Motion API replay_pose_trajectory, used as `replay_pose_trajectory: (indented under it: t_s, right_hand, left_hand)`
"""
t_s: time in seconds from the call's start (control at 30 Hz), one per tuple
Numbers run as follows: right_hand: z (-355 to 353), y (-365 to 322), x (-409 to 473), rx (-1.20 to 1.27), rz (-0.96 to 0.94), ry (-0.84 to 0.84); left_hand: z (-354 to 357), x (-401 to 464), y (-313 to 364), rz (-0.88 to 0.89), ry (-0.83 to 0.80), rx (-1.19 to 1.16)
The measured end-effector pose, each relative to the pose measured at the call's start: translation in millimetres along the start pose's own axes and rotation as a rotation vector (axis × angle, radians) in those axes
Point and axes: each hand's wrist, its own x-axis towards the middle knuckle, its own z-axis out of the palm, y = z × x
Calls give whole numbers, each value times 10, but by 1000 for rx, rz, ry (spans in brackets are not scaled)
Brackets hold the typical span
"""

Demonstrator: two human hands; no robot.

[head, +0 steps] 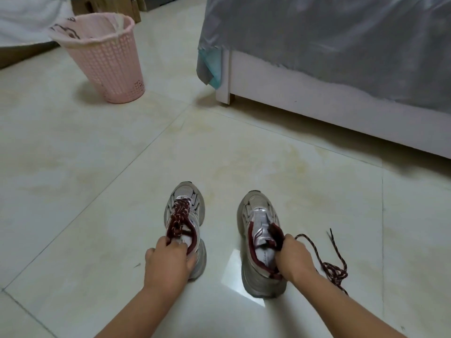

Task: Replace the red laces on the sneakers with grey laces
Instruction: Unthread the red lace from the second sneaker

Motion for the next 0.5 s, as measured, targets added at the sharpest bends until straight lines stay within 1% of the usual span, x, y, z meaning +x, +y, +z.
replay_pose_trajectory:
  t_s: [0.07, 0.13, 0.2, 0.23, 0.27, 0.33, 0.37, 0.43, 0.5]
  right_hand:
    - [-52, -37, 59, 30, 15, -26]
    - [-90, -60, 65, 47, 21, -73]
    - [-115, -77, 13, 24, 28, -108]
    - [-124, -85, -32, -3, 30, -98]
    - [-129, -97, -83, -29, 28, -53]
    - [-141, -129, -224, -56, -10, 98]
    - [-148, -165, -304, -69, -54, 173]
    - [-148, -250, -454, -106, -161, 271]
    - [-113, -351, -573, -104, -283, 321]
  left_hand:
    - [19, -12, -43, 66, -13, 32]
    - [3, -60, -56, 89, -64, 108]
    - [4, -179, -39, 121, -122, 158]
    - [17, -266, -24, 140, -152, 169]
    - [31, -363, -4, 157, -182, 175]
    - [55, -547, 28, 172, -237, 177]
    - [55, -618, 38, 175, -265, 176]
    - [20, -710, 49, 189, -315, 157]
    - [-72, -739, 19, 195, -290, 74]
